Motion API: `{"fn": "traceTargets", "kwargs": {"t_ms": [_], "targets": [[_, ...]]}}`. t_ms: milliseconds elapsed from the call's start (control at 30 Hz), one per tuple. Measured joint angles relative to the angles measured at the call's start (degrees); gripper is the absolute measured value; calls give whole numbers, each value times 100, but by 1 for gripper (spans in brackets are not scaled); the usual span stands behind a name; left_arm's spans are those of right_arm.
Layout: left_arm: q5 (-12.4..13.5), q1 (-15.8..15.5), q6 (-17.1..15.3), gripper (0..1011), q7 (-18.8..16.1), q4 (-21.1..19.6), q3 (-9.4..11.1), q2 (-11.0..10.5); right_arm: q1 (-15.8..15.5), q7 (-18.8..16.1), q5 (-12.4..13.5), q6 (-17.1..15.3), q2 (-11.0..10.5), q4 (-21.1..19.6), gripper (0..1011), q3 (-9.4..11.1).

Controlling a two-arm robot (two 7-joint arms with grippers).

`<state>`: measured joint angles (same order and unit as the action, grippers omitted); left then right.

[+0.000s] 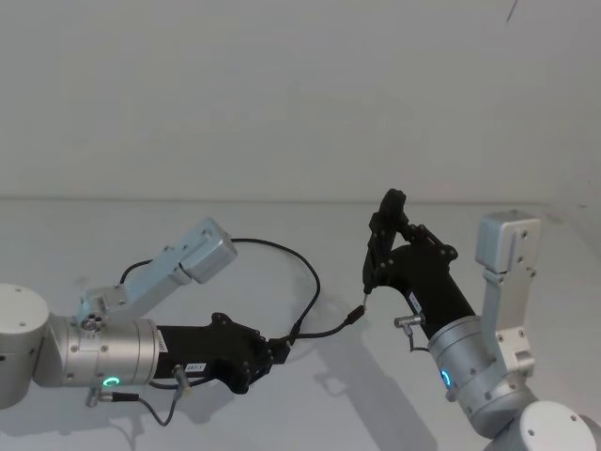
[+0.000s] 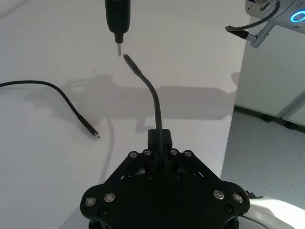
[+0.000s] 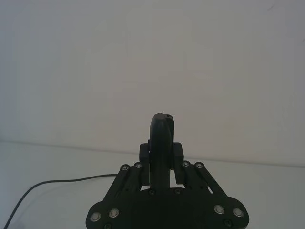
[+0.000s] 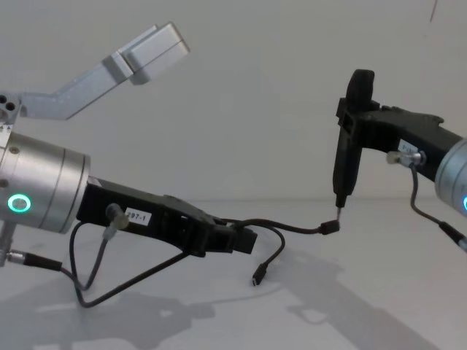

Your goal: Pick up the data cable with the one hand.

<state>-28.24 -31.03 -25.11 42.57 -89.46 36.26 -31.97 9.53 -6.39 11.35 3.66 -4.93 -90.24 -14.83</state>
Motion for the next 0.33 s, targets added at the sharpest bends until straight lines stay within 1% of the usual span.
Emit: {"fn": "traceTargets", "kwargs": {"t_ms": [333], "targets": [[1,0,0,34,0,0,0,0,-75,1,-82,-74,-21,-72,279,88]]}}
